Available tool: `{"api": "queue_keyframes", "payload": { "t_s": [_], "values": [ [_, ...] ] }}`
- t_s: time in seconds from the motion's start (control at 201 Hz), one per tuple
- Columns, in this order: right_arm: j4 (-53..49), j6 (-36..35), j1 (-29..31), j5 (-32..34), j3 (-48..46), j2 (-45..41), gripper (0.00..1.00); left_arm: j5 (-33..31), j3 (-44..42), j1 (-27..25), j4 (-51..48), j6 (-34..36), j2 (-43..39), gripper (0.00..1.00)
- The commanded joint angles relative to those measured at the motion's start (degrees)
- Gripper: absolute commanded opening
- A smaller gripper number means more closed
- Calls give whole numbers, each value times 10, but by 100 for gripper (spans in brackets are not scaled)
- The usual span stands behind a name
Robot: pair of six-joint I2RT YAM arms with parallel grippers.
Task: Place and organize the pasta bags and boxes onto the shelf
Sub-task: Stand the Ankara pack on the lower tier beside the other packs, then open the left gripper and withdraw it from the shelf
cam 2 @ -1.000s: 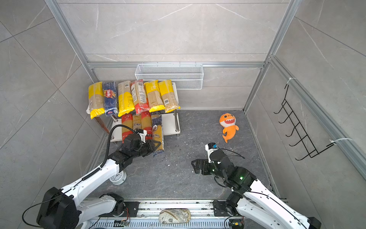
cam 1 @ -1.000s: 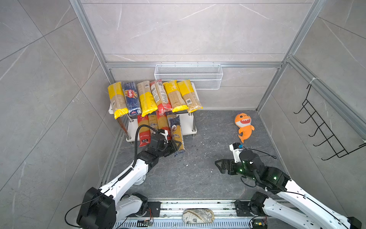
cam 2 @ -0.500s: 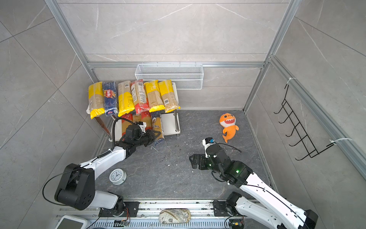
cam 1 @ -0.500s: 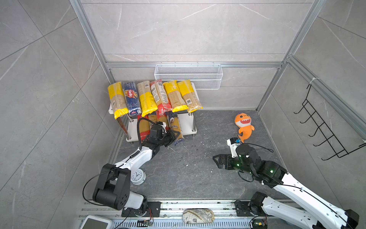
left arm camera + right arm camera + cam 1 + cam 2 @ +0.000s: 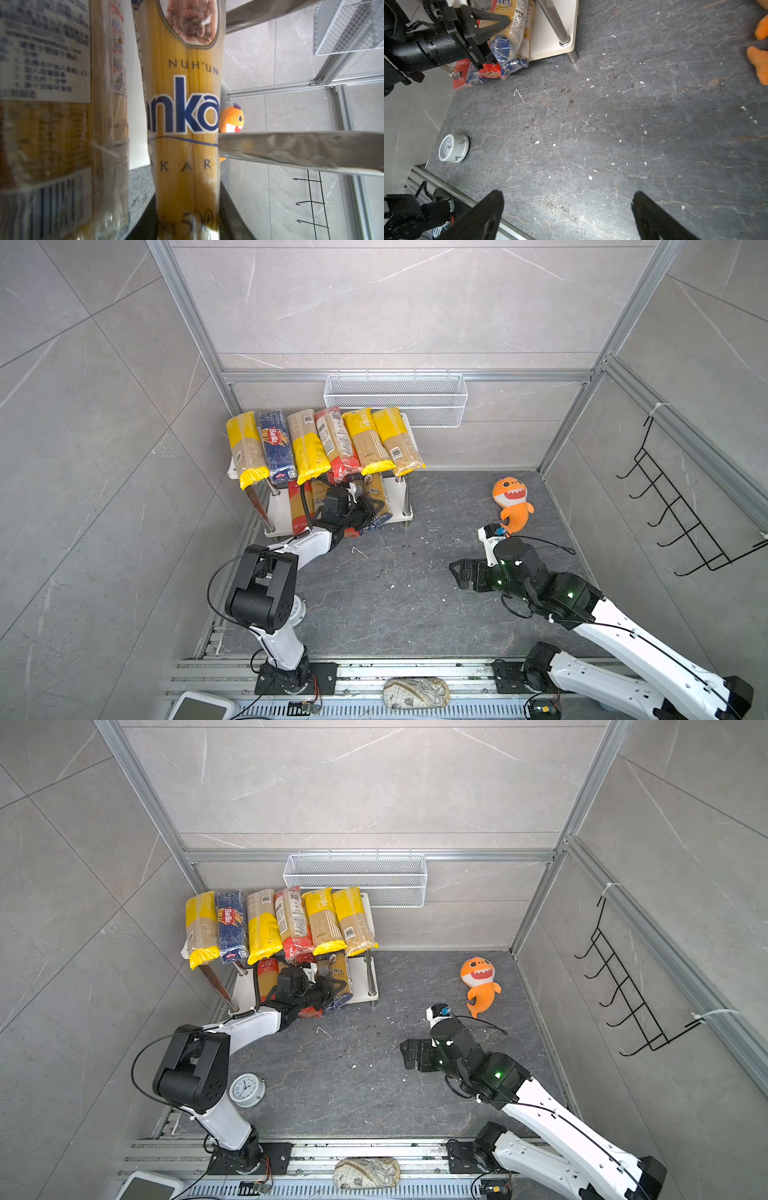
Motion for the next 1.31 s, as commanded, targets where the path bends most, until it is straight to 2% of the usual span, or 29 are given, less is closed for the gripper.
{"api": "queue_keyframes", "payload": {
  "t_s": [0.0,0.324,0.378,0.423,0.468,0.548,0.592,0.672,0.981,1.16,1.304],
  "values": [
    [-22,-14,-5,19,17,-1,100,32,61,4,127,4,6,0],
    [-31,-15,-16,24,6,-24,100,49,88,4,188,-54,75,1],
    [-33,-15,-17,23,6,-25,100,50,82,4,199,-64,80,11],
    [-36,-16,-18,22,6,-25,100,51,76,4,205,-71,83,31],
    [-39,-16,-19,21,7,-24,100,52,72,4,209,-76,84,44],
    [-42,-15,-21,20,8,-25,100,54,62,4,225,-88,83,56],
    [-42,-14,-21,19,8,-26,100,54,59,4,227,-94,81,59],
    [-43,-11,-21,16,9,-30,100,54,55,4,219,-93,73,62],
    [-50,-5,-21,8,9,-41,100,47,7,2,197,-89,21,63],
    [-57,-7,-21,4,14,-34,100,33,-53,-14,183,-78,-46,63],
    [-54,-4,-22,5,6,-37,100,0,-109,-46,132,-45,-120,63]
  ]
}}
